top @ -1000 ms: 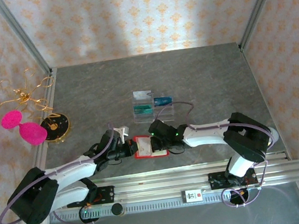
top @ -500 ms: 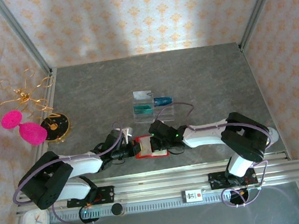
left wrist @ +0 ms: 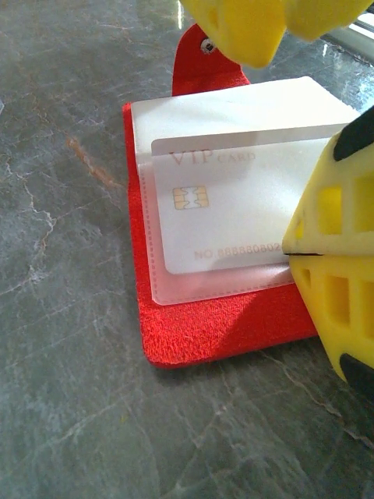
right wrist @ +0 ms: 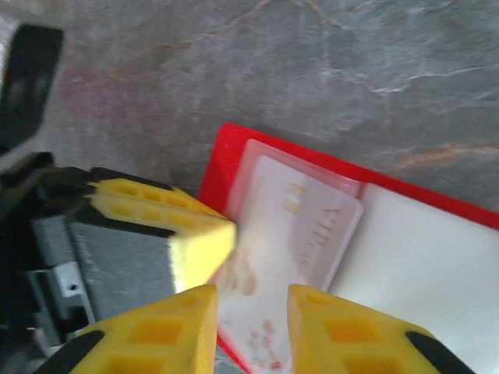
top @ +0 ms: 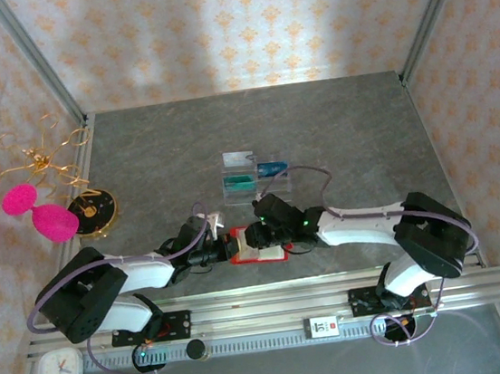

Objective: Take the credit cards out of the card holder

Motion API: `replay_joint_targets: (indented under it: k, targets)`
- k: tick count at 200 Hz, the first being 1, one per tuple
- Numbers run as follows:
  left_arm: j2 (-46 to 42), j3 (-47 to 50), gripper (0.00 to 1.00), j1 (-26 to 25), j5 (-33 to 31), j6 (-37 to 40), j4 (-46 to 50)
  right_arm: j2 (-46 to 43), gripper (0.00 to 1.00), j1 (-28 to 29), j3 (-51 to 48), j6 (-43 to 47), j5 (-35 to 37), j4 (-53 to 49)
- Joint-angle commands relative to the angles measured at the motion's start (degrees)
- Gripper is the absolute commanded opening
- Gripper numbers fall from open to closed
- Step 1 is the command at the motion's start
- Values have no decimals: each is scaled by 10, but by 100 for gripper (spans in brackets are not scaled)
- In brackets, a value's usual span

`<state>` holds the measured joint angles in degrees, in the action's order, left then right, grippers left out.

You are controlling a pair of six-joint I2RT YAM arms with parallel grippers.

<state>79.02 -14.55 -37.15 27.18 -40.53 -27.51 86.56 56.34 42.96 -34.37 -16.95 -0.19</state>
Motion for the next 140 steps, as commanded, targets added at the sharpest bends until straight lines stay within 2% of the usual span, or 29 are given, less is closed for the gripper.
replay_joint_targets:
  k: [1, 55, 94, 117, 140]
  targets:
    - [17, 13, 0, -10, 13, -2, 27, 22, 23, -19, -16, -36, -50, 37]
    - [18, 18, 0, -10, 17, -3, 14, -16, 23, -36, -49, -58, -33, 39]
    - [19, 18, 0, -9, 18, -4, 14, 16, 20, -41, -56, -60, -55, 64]
    - [15, 20, 0, -9, 17, -3, 16, 34, 14, -45, -51, -60, -57, 68]
    - [12, 20, 0, -9, 16, -4, 18, 34, 14, -46, -54, -67, -49, 66]
